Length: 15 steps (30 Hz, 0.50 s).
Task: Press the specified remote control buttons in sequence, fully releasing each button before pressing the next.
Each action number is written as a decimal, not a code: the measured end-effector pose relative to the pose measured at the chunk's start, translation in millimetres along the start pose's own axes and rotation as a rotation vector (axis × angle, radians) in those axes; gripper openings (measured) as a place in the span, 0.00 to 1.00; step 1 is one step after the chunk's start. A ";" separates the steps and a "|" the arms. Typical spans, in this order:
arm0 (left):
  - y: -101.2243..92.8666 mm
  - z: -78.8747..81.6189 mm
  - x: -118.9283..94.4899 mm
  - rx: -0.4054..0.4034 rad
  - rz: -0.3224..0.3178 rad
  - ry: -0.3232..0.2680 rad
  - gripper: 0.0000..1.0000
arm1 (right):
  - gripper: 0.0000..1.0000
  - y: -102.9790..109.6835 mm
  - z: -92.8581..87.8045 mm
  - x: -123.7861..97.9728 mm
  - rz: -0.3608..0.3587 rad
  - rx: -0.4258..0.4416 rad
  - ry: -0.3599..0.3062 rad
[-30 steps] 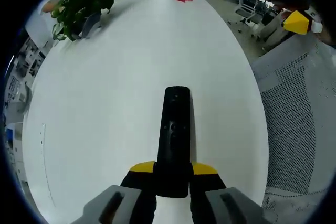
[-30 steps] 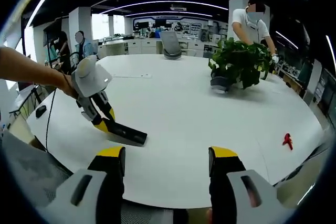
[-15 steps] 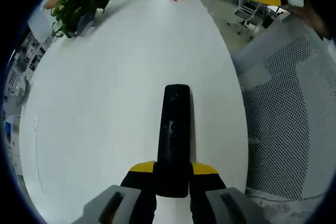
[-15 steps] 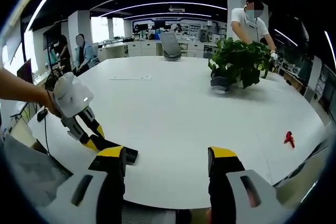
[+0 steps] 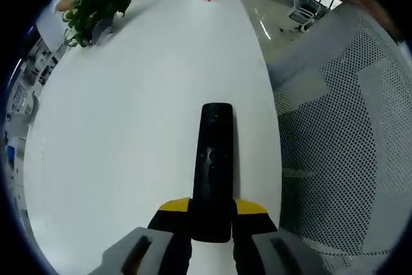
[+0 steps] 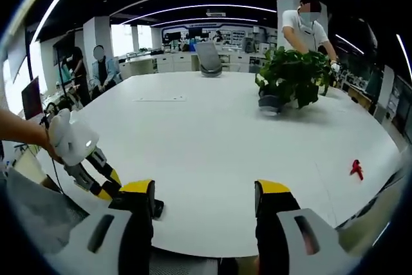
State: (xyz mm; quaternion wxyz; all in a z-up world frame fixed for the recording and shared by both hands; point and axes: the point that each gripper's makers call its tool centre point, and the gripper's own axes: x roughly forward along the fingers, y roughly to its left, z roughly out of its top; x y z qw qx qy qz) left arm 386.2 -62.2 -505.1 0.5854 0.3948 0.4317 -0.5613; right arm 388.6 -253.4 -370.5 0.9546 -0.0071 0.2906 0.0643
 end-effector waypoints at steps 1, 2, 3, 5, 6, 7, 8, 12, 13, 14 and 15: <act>-2.8 0.1 0.8 -0.005 -0.001 -0.004 0.22 | 0.65 1.0 -0.1 0.0 0.005 0.001 0.001; -5.8 0.2 1.7 -0.008 -0.003 -0.008 0.22 | 0.65 1.8 -0.1 0.1 0.010 0.003 0.001; -7.3 0.3 2.5 -0.011 -0.002 -0.011 0.22 | 0.65 2.7 0.3 0.1 0.014 0.002 -0.001; -11.0 0.0 4.5 -0.012 0.002 -0.012 0.22 | 0.65 4.0 0.4 0.3 0.020 0.002 0.000; -11.7 -0.1 4.9 -0.012 0.003 -0.011 0.22 | 0.64 6.2 0.0 0.6 0.033 0.005 0.003; -13.1 0.4 5.3 -0.015 0.005 -0.013 0.22 | 0.63 7.3 -0.2 0.8 0.039 0.009 0.005; -13.7 1.1 5.3 -0.020 0.005 -0.017 0.22 | 0.62 9.1 -0.4 1.1 0.051 0.015 0.008; -17.4 2.4 6.7 -0.023 0.006 -0.027 0.22 | 0.56 14.2 -0.6 1.6 0.088 0.035 0.015; -17.8 2.2 6.7 -0.024 0.006 -0.027 0.22 | 0.55 17.0 -1.4 2.1 0.108 0.047 0.023; -17.8 2.2 7.1 -0.034 0.006 -0.030 0.22 | 0.55 23.0 -3.8 2.6 0.146 0.069 0.042; -18.3 2.5 7.6 -0.043 0.006 -0.036 0.22 | 0.55 27.2 -5.9 3.9 0.179 0.097 0.066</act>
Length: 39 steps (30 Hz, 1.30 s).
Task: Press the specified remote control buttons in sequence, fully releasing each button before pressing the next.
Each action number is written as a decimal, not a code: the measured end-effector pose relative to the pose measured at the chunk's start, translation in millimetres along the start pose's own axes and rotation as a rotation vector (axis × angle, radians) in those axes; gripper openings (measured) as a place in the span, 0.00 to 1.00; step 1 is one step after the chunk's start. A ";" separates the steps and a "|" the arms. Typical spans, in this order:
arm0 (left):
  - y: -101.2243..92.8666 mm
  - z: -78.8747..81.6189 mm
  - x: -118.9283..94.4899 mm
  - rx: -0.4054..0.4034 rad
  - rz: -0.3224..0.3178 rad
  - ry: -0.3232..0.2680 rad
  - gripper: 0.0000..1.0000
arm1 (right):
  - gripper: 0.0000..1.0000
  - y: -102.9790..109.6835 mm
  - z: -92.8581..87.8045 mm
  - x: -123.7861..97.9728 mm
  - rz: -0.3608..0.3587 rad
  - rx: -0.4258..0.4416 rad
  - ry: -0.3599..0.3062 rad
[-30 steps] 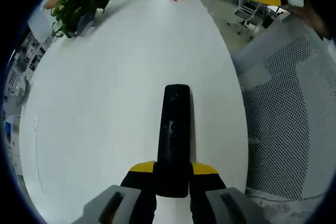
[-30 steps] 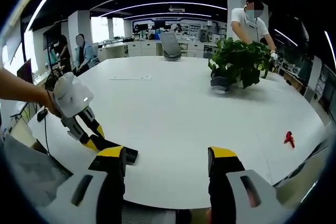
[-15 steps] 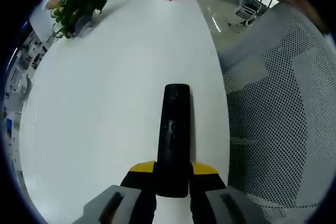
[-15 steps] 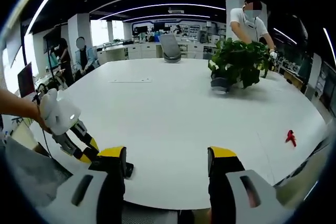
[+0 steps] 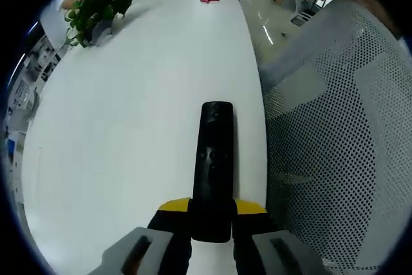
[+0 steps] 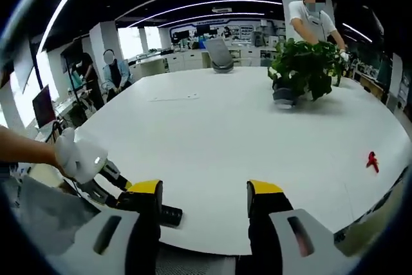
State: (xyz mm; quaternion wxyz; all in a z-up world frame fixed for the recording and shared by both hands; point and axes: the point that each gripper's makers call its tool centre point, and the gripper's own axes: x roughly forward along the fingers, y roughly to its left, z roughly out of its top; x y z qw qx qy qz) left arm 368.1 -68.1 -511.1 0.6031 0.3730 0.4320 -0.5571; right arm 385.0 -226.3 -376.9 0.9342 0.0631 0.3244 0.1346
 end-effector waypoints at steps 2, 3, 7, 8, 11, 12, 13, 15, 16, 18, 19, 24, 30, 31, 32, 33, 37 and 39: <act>-1.7 -1.0 0.7 -0.011 -0.002 -0.006 0.22 | 0.52 5.4 1.5 4.3 0.055 0.000 0.013; -3.2 -1.7 1.4 -0.012 -0.001 -0.011 0.22 | 0.47 5.0 -0.5 5.4 0.059 0.007 0.039; -1.7 -3.5 1.9 -0.013 -0.002 -0.022 0.22 | 0.31 15.4 9.4 17.0 0.135 0.020 0.079; -1.4 -3.5 1.0 -0.019 -0.004 -0.026 0.22 | 0.28 16.6 13.8 20.9 0.137 0.015 0.085; 0.7 -4.1 -1.2 -0.031 -0.001 -0.042 0.22 | 0.17 24.3 23.2 31.8 0.162 0.000 0.099; 1.3 -3.5 -1.5 -0.042 -0.002 -0.055 0.22 | 0.11 27.5 23.4 35.5 0.177 0.001 0.116; 0.7 -2.9 -1.0 -0.054 -0.008 -0.064 0.22 | 0.07 31.0 20.3 38.8 0.192 0.013 0.152; 0.4 -2.3 0.5 -0.051 -0.001 -0.074 0.22 | 0.01 35.6 20.7 51.5 0.203 0.050 0.174; -0.6 -1.2 1.3 -0.053 0.001 -0.085 0.22 | 0.00 39.0 19.6 59.1 0.214 0.060 0.180; -1.8 0.4 2.4 -0.052 0.006 -0.098 0.22 | 0.00 42.5 17.5 71.4 0.223 0.077 0.204; -2.6 0.9 2.9 -0.049 0.010 -0.103 0.23 | 0.00 42.7 16.6 75.8 0.222 0.081 0.213; -5.9 2.3 2.5 -0.019 0.020 -0.103 0.23 | 0.00 35.8 3.1 92.2 0.196 0.061 0.295; -4.2 2.8 1.9 -0.047 0.016 -0.119 0.23 | 0.00 26.0 -24.1 98.6 0.177 0.105 0.396; -4.6 2.7 1.8 -0.055 0.014 -0.118 0.23 | 0.00 26.1 -25.9 98.5 0.178 0.107 0.403; -5.2 2.7 2.0 -0.051 0.014 -0.118 0.23 | 0.00 27.5 -31.7 98.3 0.181 0.114 0.420; -5.6 2.2 2.2 -0.043 0.015 -0.116 0.23 | 0.00 28.9 -34.8 98.3 0.186 0.117 0.428; -7.8 1.5 4.2 -0.053 0.000 -0.119 0.23 | 0.00 33.6 -49.3 98.9 0.188 0.100 0.479; -9.1 -0.6 6.2 -0.041 0.000 -0.109 0.23 | 0.00 35.6 -54.2 97.9 0.193 0.092 0.501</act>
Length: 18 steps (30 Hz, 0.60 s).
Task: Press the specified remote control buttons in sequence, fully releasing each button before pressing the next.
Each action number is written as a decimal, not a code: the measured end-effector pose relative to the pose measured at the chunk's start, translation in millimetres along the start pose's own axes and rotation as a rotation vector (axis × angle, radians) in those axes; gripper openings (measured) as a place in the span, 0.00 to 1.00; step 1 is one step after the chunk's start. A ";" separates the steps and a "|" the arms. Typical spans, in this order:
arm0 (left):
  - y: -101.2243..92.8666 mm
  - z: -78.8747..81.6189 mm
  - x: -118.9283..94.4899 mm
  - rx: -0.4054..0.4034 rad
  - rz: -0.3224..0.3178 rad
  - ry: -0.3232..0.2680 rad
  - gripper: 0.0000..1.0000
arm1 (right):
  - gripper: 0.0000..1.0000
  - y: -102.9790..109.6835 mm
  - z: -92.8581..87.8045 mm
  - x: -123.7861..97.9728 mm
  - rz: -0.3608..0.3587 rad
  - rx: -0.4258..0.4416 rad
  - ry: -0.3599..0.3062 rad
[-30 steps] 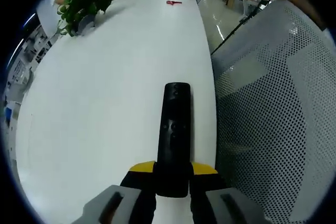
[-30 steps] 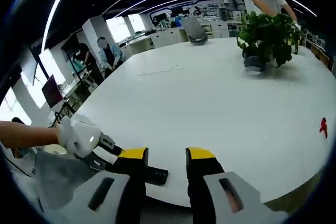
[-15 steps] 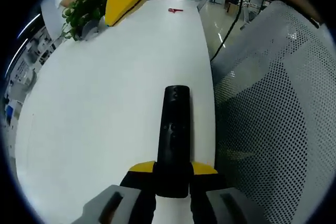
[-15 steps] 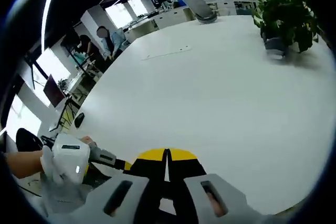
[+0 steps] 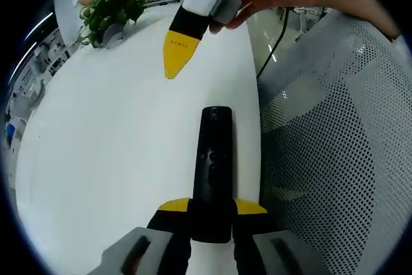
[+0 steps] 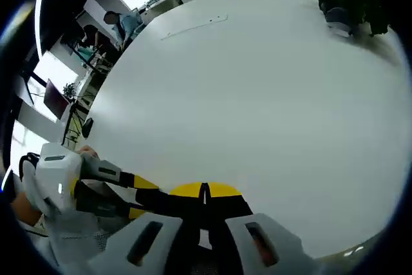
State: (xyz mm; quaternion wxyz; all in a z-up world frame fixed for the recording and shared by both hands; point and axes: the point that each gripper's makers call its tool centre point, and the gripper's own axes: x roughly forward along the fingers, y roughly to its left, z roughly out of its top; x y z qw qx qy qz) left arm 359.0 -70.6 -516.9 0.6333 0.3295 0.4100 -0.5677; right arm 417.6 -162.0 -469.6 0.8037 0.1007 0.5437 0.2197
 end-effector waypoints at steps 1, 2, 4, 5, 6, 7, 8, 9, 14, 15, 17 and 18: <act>-0.3 -1.3 0.8 0.005 0.005 0.005 0.23 | 0.00 -0.3 -2.3 0.9 0.002 0.001 0.010; -1.5 -3.2 2.5 0.006 -0.001 0.012 0.23 | 0.00 -0.6 -6.3 2.1 0.006 0.006 0.029; -1.2 -1.4 1.1 -0.001 -0.002 -0.004 0.23 | 0.00 -0.7 -12.5 3.9 0.011 0.006 0.060; -1.0 -1.6 1.0 0.000 -0.003 -0.008 0.23 | 0.00 -1.8 -14.5 4.7 0.004 0.002 0.068; -1.1 -1.7 1.1 0.002 -0.004 -0.009 0.23 | 0.00 -3.7 -17.9 5.1 -0.009 -0.005 0.086; -1.0 -1.8 1.1 0.006 -0.003 -0.013 0.23 | 0.00 -3.2 -19.8 5.6 -0.004 -0.005 0.096; -1.4 -1.9 0.9 0.007 0.001 -0.018 0.23 | 0.00 -2.2 -22.3 6.0 0.004 0.002 0.108; -1.9 -2.1 0.8 0.011 0.005 -0.022 0.23 | 0.00 -1.1 -26.7 6.5 0.018 0.014 0.131; -1.8 -1.7 1.5 0.054 0.032 -0.037 0.24 | 0.00 5.2 -42.7 12.1 0.046 0.025 0.211; -1.8 -1.8 1.2 0.055 0.033 -0.040 0.24 | 0.00 3.6 -45.6 13.6 0.035 0.019 0.227; -1.7 -1.9 0.9 0.054 0.033 -0.049 0.24 | 0.00 -0.7 -51.2 15.6 0.008 0.006 0.255; -1.5 -2.1 0.8 0.053 0.033 -0.053 0.24 | 0.00 -1.2 -53.0 16.3 0.008 0.012 0.262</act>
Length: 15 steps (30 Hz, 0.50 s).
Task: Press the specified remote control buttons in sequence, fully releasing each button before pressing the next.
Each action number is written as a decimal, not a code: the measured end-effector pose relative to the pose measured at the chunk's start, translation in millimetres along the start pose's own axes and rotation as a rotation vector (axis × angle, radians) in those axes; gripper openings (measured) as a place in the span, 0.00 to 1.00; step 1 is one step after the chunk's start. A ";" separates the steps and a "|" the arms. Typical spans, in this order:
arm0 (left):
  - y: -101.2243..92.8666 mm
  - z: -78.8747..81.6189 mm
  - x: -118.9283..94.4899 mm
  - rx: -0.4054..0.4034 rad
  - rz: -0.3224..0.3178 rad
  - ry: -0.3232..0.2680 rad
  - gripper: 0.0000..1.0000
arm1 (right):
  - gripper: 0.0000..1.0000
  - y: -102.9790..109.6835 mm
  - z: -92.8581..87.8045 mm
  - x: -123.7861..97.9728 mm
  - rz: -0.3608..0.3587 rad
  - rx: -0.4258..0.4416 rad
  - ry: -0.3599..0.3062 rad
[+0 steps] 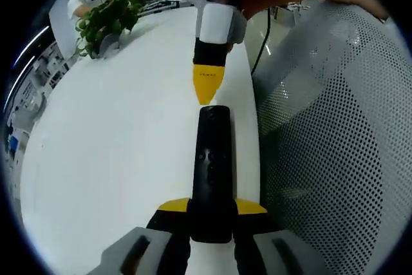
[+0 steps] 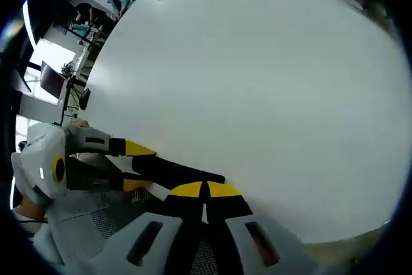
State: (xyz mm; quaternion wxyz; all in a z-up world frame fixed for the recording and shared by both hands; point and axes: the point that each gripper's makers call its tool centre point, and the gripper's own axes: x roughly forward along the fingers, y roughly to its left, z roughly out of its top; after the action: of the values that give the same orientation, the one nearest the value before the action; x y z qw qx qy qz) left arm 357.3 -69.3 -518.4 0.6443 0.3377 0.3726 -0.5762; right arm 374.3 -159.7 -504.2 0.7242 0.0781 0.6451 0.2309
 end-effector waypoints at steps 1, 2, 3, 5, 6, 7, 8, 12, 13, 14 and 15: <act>0.3 -0.4 -0.2 0.000 0.000 -0.006 0.24 | 0.00 -0.4 -0.3 0.2 -0.001 0.001 0.002; 0.6 -0.5 -0.2 -0.002 -0.001 -0.011 0.24 | 0.00 -1.2 -0.5 -0.4 -0.003 0.002 0.003; 0.6 -0.5 -0.2 -0.002 -0.002 -0.017 0.24 | 0.00 -1.3 -0.6 -0.4 -0.003 0.003 0.003; 0.5 -0.4 -0.4 0.001 -0.005 -0.027 0.24 | 0.00 0.6 -1.2 -0.1 0.013 0.018 0.005; 0.6 -0.5 -0.4 0.001 -0.006 -0.031 0.24 | 0.00 0.9 -1.5 0.2 0.016 0.021 0.007; 0.7 -0.5 -0.5 0.002 -0.007 -0.035 0.24 | 0.00 0.1 -1.6 1.1 0.016 0.023 0.009; 0.6 -0.3 -0.6 0.003 -0.008 -0.040 0.24 | 0.00 -0.8 -2.0 1.6 0.012 0.023 0.011; 0.5 0.3 -0.4 0.002 -0.009 -0.049 0.24 | 0.00 -3.1 -7.1 5.0 -0.004 0.022 0.033; 0.4 0.4 -0.4 0.003 -0.010 -0.051 0.24 | 0.00 -1.8 -7.5 5.5 -0.004 0.021 0.035; 0.4 0.5 -0.4 0.007 -0.011 -0.051 0.24 | 0.00 -1.5 -7.5 5.9 -0.005 0.020 0.035; 0.4 0.7 -0.4 0.012 -0.012 -0.050 0.24 | 0.00 -1.9 -7.7 5.6 -0.008 0.020 0.041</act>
State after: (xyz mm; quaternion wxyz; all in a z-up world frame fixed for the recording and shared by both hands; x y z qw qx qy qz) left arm 357.7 -69.7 -517.8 0.6479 0.3249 0.3550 -0.5905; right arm 367.6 -160.4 -511.2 0.7110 0.0781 0.6622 0.2232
